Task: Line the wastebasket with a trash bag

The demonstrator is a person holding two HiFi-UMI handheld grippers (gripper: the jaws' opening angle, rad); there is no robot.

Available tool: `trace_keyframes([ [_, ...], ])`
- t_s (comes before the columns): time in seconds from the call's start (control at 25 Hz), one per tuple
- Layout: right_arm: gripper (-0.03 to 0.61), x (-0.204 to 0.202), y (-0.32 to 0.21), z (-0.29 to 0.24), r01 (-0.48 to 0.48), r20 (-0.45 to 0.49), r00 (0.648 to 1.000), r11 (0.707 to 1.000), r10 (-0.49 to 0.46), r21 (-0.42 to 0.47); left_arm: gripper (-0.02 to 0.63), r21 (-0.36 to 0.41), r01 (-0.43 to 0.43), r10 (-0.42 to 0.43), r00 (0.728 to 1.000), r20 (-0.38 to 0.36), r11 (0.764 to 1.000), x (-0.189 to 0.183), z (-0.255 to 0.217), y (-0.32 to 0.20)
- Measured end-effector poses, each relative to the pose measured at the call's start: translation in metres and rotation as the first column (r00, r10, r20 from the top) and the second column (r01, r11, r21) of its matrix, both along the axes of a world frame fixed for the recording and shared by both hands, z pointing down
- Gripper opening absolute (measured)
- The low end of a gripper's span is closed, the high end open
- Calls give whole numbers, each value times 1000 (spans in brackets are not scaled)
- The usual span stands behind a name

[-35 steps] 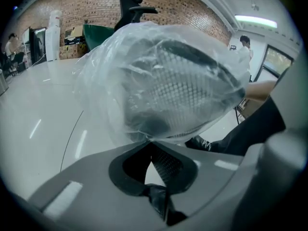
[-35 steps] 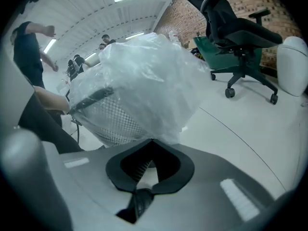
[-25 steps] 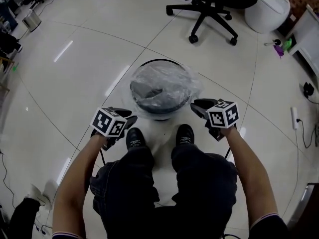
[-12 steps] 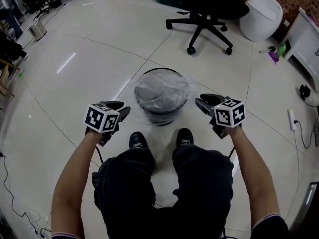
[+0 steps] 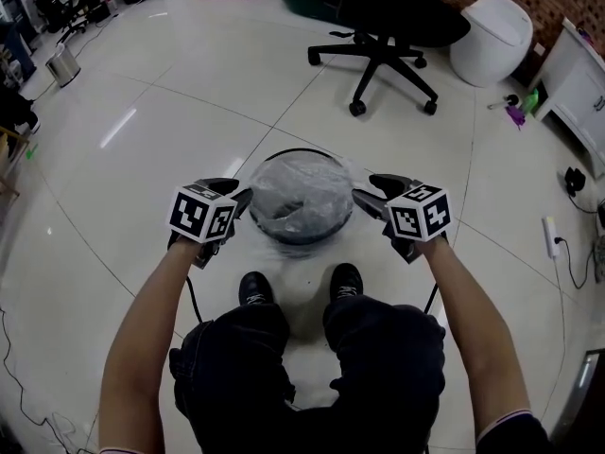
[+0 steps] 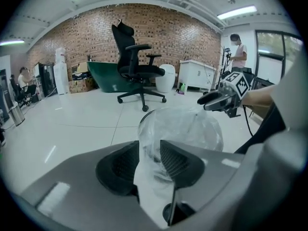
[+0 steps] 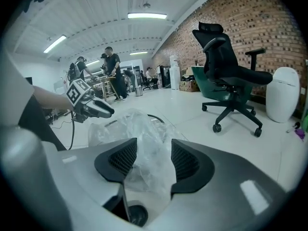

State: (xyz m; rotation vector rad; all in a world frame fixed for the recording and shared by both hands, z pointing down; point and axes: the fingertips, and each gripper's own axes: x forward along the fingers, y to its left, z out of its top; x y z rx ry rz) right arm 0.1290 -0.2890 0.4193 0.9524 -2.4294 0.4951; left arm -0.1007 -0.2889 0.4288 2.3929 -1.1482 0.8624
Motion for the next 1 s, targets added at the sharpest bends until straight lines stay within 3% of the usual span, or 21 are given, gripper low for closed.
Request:
trace_keyframes([
  [0.08,200,-3,-2,11,36,-28,999,998,-37,-44,135,-33,-4,4,1000,-1,999,3,11,-6],
  [0.16,74,-4,-3,17,70,-63,995,996,-73,-55,128,-52,4,-5,1000,-11,999,4,21,-10],
  [0.2,14,-3,-6,16,78,-69,994,996,-81,-46,93,-48,7,-8,1000,-21,999,3,22,-14],
  [0.24,3,-2,-9,14,81,-67,994,996,-84,-36,41,-38,8,-10,999,-32,999,2,20,-18],
  [0.28,3,0,-15,11,80,-62,995,997,-81,-24,12,-28,9,-10,999,-43,1000,2,17,-23],
  [0.64,3,7,-74,-5,6,-37,999,999,-4,53,12,-36,37,-41,994,-106,999,-3,8,-56],
  [1.0,2,-2,-119,28,-28,-31,999,999,29,25,12,-101,97,-114,977,-179,990,-11,33,-83],
])
